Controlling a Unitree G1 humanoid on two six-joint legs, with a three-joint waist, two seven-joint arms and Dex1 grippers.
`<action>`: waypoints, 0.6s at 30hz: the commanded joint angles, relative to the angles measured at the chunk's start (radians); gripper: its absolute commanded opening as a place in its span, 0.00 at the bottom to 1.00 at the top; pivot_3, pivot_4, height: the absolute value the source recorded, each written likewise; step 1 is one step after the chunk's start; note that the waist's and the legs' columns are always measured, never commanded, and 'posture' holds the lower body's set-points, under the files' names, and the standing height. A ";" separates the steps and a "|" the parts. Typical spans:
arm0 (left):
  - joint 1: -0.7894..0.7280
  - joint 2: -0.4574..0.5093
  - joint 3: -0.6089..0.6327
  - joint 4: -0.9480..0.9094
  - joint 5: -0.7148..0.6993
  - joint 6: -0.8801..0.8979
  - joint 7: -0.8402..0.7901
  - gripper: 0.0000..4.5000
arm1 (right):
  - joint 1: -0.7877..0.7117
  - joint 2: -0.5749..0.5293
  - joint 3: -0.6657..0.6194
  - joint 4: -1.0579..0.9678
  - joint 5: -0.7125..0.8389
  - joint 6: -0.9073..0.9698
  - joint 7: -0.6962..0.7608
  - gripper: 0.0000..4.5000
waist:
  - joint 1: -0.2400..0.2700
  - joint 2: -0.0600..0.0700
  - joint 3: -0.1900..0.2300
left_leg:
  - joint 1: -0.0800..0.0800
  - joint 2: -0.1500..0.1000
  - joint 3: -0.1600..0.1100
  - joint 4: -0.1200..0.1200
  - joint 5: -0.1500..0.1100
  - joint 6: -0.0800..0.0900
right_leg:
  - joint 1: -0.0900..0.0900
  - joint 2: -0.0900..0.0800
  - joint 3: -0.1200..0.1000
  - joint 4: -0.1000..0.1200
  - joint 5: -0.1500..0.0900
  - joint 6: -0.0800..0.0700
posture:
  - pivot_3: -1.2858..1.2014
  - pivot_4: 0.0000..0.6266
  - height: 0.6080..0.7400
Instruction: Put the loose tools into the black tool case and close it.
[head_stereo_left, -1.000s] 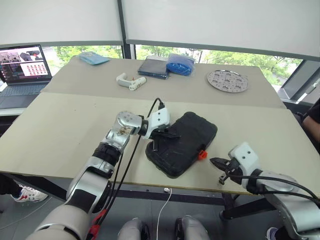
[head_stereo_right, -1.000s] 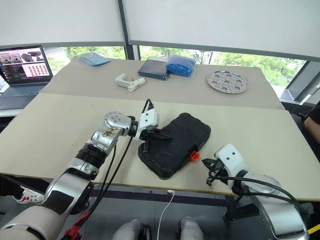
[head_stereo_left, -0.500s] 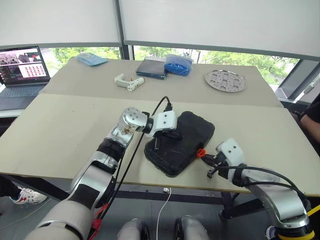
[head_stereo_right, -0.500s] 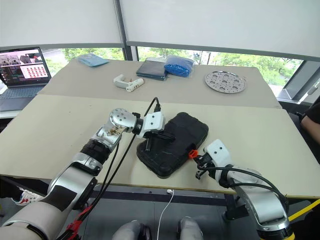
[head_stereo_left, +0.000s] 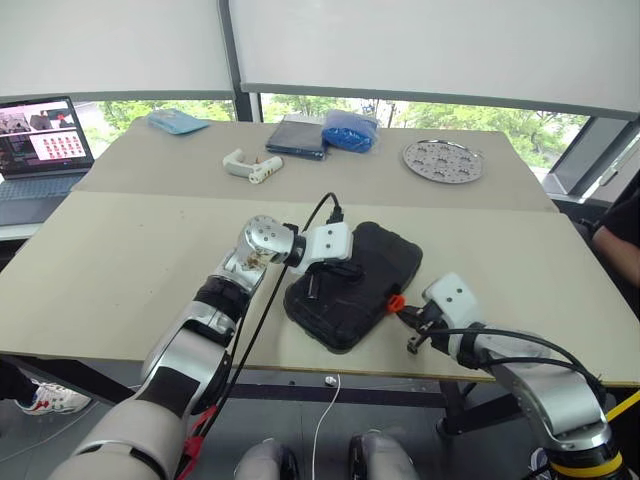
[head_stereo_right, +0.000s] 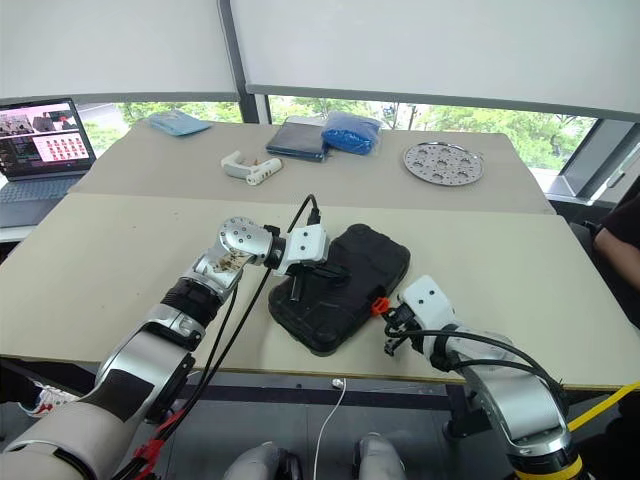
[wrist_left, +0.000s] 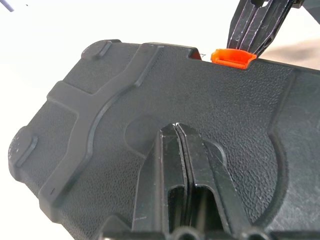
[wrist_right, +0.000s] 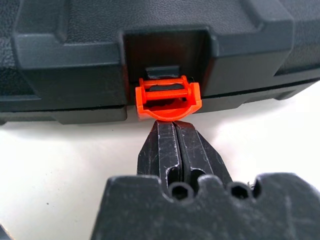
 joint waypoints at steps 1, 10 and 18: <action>0.053 0.001 -0.072 0.084 0.087 0.013 -0.011 0.02 | -0.063 0.011 -0.045 -0.098 0.041 -0.038 0.011 0.00 | 0.000 0.000 0.000 | 0.000 0.000 0.000 0.000 0.000 0.000 | 0.000 0.000 0.000 0.000 0.000 0.000 | 0.52 0.24 0.84; 0.051 0.005 -0.071 0.088 0.083 0.009 -0.015 0.02 | -0.128 0.052 0.015 -0.062 -0.002 -0.053 -0.011 0.00 | -0.019 0.000 0.000 | 0.001 0.001 0.000 -0.001 0.000 0.000 | 0.000 0.000 0.000 0.000 0.001 -0.001 | 0.52 0.24 0.84; 0.054 0.010 -0.073 0.093 0.085 0.007 -0.017 0.02 | -0.139 0.049 0.008 -0.085 0.002 -0.040 -0.007 0.00 | -0.019 0.000 0.000 | 0.001 0.001 0.000 -0.003 0.001 -0.002 | -0.001 0.001 0.000 0.000 0.001 -0.002 | 0.52 0.24 0.84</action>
